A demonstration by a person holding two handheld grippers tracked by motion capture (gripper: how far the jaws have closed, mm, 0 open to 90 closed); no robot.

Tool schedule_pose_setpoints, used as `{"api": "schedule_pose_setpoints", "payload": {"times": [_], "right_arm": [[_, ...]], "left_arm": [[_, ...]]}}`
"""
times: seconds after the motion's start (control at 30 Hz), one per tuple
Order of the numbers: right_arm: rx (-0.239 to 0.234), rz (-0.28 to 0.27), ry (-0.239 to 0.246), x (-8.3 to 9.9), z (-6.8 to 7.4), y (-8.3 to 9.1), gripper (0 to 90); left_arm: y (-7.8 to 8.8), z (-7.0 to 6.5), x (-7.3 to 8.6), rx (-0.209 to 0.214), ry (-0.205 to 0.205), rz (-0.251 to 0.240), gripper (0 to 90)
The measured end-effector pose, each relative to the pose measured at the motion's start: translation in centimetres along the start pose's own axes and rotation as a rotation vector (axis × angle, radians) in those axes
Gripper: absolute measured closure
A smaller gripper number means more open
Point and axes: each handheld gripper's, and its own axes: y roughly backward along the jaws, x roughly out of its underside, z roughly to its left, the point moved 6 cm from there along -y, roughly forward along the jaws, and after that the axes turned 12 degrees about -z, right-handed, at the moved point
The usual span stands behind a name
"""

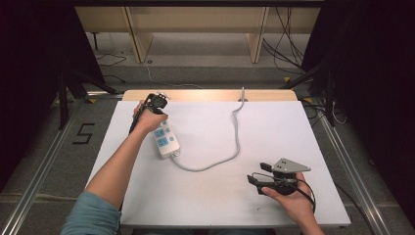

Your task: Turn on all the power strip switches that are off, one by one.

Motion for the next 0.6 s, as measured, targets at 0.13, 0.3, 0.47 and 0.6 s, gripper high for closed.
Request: {"api": "schedule_pose_setpoints", "payload": {"times": [0.13, 0.3, 0.47, 0.6], "right_arm": [[0.000, 0.000, 0.000, 0.01, 0.02, -0.02, 30.4], [0.000, 0.001, 0.000, 0.02, 0.04, -0.04, 30.4], [-0.001, 0.001, 0.001, 0.02, 0.04, -0.04, 30.4], [0.000, 0.001, 0.001, 0.03, 0.00, -0.02, 30.4]], "left_arm": [[-0.10, 0.03, 0.13, -0.004, 0.000, 0.006, 89.7], [-0.13, 0.04, 0.24, -0.001, 0.001, 0.015, 89.7], [-0.15, -0.02, 0.25, -0.004, 0.006, 0.021, 89.7], [-0.19, -0.07, 0.40, 0.000, 0.011, 0.032, 89.8]]}}
